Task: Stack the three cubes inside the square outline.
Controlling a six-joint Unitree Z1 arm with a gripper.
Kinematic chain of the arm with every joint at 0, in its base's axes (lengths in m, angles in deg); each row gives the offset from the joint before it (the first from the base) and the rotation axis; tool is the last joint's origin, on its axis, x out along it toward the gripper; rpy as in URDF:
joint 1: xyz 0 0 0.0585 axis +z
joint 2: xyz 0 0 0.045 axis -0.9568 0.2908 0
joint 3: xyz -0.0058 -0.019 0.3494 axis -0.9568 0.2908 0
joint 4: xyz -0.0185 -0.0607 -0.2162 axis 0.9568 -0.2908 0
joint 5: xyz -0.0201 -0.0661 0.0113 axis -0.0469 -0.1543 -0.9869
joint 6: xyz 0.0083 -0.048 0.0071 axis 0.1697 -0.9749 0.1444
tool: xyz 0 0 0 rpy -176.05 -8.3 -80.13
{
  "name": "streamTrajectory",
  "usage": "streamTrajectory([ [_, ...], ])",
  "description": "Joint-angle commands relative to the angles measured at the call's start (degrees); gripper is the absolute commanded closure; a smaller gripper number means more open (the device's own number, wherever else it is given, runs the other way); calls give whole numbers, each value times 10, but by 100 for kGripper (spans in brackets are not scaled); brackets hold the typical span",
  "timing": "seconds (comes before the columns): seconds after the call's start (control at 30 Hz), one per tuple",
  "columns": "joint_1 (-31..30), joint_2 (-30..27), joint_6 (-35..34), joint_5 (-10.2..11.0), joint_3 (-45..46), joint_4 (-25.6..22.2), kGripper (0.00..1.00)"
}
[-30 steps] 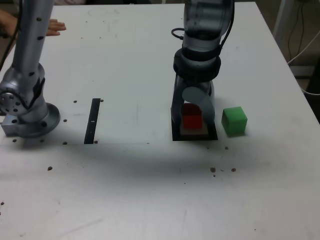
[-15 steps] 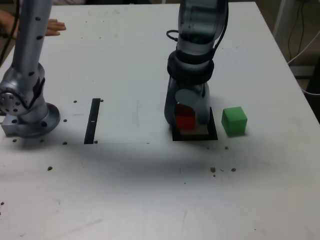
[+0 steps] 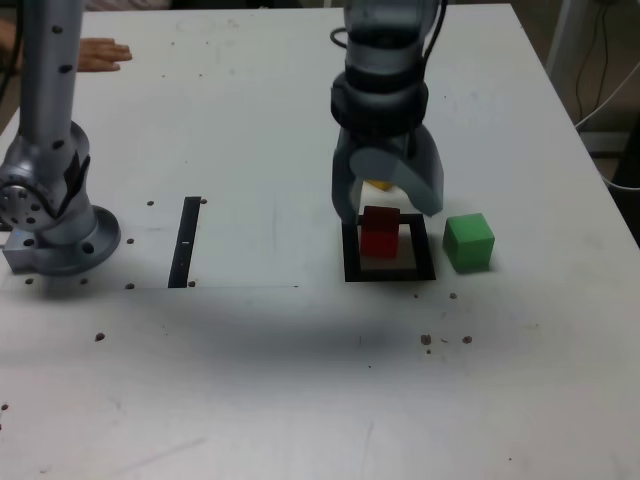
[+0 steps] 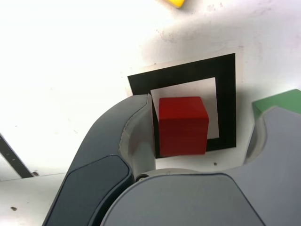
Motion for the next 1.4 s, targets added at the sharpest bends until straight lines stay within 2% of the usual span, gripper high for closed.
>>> streamTrajectory([
  [0.0,3,-12,2,5,-6,-11,1],
  [0.17,32,-24,22,14,-18,-33,0],
  [0.43,100,-18,83,41,-73,-54,1],
  [0.77,173,15,253,43,-110,-76,1],
  [0.9,182,21,315,49,-106,-82,1],
  [1.13,184,22,376,77,-82,-79,2],
  [1.37,184,36,416,80,-54,-56,6],
])
